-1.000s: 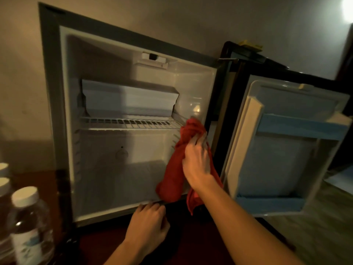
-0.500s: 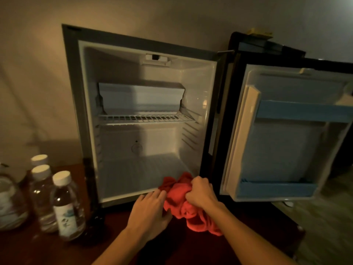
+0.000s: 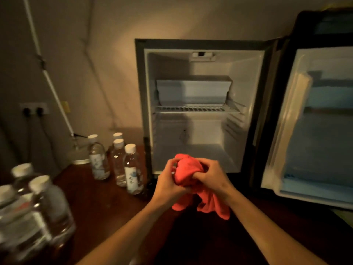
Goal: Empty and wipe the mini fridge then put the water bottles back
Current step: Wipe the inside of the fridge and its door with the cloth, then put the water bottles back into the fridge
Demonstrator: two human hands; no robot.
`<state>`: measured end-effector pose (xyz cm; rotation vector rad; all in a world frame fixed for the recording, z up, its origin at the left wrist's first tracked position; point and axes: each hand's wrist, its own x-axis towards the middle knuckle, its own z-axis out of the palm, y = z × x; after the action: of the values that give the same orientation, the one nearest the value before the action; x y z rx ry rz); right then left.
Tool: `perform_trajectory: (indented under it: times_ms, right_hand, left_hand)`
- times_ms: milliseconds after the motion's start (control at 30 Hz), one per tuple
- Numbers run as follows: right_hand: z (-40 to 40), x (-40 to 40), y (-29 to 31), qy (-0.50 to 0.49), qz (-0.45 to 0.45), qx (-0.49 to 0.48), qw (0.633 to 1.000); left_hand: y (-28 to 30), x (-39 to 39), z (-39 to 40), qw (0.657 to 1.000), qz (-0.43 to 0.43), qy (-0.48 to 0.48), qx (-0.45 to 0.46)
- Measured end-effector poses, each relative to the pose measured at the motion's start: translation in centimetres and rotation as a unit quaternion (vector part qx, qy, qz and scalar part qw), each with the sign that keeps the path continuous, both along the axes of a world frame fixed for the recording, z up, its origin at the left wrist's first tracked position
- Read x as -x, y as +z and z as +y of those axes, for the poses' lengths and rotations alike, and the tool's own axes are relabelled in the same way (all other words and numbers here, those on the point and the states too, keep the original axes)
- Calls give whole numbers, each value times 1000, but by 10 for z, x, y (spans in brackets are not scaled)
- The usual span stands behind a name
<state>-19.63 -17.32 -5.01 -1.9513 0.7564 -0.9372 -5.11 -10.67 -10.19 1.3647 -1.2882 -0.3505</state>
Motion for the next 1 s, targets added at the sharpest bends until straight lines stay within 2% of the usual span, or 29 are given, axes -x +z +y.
perform_trajectory:
  times_ms: [100, 267, 400, 433, 500, 567, 633, 833, 1000]
  right_hand:
    - [10, -7, -15, 65, 16, -13, 998]
    - [32, -24, -41, 162, 15, -138, 977]
    - [65, -47, -55, 71, 99, -122, 985]
    - [74, -56, -58, 51, 95, -128, 986]
    - [92, -75, -60, 77, 50, -182, 979]
    - [112, -94, -58, 128, -1, -256, 958]
    - [131, -112, -56, 155, -22, -286, 945]
    - [149, -137, -64, 117, 54, -124, 984]
    - [140, -137, -71, 74, 145, -2, 987]
  left_hand:
    - [-4, -10, 24, 998, -12, 55, 8]
    - [-8, -30, 68, 989, -10, 149, 10]
    - [-11, -57, 107, 969, -9, 245, 13]
    - [-11, -62, 117, 966, -15, 259, 19]
    - [-12, -71, 138, 962, -48, 269, 21]
    - [-16, -76, 156, 967, -78, 243, -16]
    - [-20, -77, 171, 969, -99, 211, -77]
    - [-27, -78, 192, 940, -168, 236, -182]
    - [-37, -79, 189, 909, -247, 225, -248]
